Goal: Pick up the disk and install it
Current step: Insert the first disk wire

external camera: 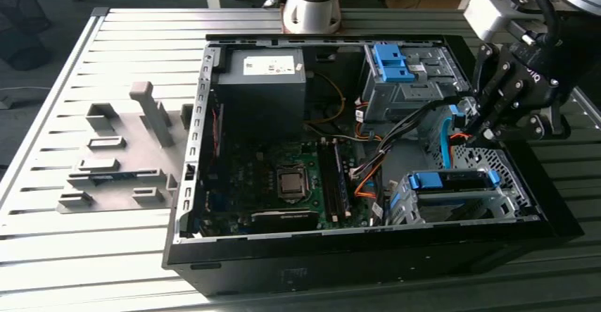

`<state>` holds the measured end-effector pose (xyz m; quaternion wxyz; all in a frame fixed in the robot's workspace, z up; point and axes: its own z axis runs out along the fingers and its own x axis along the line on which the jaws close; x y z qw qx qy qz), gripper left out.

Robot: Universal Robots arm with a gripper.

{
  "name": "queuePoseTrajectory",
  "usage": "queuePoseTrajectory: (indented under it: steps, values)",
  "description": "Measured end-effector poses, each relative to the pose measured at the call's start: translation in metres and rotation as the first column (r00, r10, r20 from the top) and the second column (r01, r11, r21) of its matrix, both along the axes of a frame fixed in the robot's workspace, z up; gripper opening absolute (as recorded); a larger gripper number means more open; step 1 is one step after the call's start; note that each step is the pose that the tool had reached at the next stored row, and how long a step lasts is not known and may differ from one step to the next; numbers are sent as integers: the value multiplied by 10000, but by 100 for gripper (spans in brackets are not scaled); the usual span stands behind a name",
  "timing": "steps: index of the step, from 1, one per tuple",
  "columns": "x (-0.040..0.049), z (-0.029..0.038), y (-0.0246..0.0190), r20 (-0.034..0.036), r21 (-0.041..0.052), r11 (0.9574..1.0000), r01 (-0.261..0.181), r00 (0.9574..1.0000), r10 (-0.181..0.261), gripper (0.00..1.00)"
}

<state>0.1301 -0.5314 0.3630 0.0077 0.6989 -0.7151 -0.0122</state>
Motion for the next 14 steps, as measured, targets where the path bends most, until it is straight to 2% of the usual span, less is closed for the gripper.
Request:
queuePoseTrajectory:
  steps: [2, 4, 7, 8, 14]
  values:
    - [3, -14, 37, 0, -10, 10000, 1, 10000, -1, 24]
    - [3, -26, 46, 0, -48, 10000, 2, 10000, -2, 24]
    - [3, -41, 47, 6, -315, 9995, 1, 10000, 0, 24]
    - [3, -54, 47, 6, -350, 9994, 0, 10000, 0, 24]
    - [3, -94, 49, 6, -371, 9993, 2, 10000, -1, 22]
